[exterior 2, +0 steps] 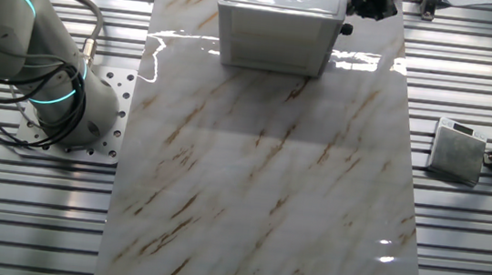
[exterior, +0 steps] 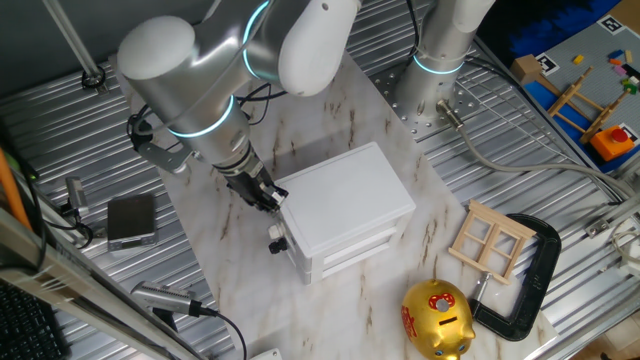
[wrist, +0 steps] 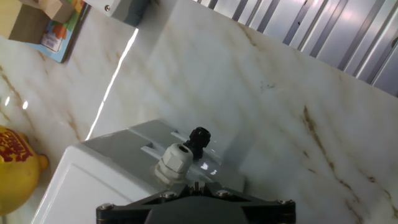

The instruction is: Put things in the drawer

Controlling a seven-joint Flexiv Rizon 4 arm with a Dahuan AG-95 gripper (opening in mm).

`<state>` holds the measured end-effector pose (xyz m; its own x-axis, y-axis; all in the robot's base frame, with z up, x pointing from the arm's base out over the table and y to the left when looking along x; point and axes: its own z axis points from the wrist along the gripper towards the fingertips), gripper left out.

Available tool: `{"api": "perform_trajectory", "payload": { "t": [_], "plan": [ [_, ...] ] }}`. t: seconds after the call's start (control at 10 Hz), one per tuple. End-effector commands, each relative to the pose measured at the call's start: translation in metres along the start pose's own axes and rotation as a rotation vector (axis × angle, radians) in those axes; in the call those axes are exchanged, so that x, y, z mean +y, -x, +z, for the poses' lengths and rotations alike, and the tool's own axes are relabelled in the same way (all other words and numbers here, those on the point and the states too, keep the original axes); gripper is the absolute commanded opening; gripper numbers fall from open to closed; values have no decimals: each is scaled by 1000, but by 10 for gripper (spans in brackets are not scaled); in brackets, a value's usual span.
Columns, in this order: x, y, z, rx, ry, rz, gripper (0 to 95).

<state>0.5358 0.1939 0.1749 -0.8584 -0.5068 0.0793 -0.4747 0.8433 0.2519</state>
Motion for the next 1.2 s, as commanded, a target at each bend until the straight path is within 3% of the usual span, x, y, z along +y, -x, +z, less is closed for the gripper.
{"api": "perform_trajectory", "payload": {
  "t": [0.1, 0.4, 0.8, 1.2],
  "plan": [
    [-3, 3, -6, 6, 0, -6, 0],
    [-7, 5, -16, 10, -3, -19, 0],
    [-10, -3, -23, 10, -8, -41, 0],
    [-10, -3, -23, 16, -17, -59, 0]
  ]
}}
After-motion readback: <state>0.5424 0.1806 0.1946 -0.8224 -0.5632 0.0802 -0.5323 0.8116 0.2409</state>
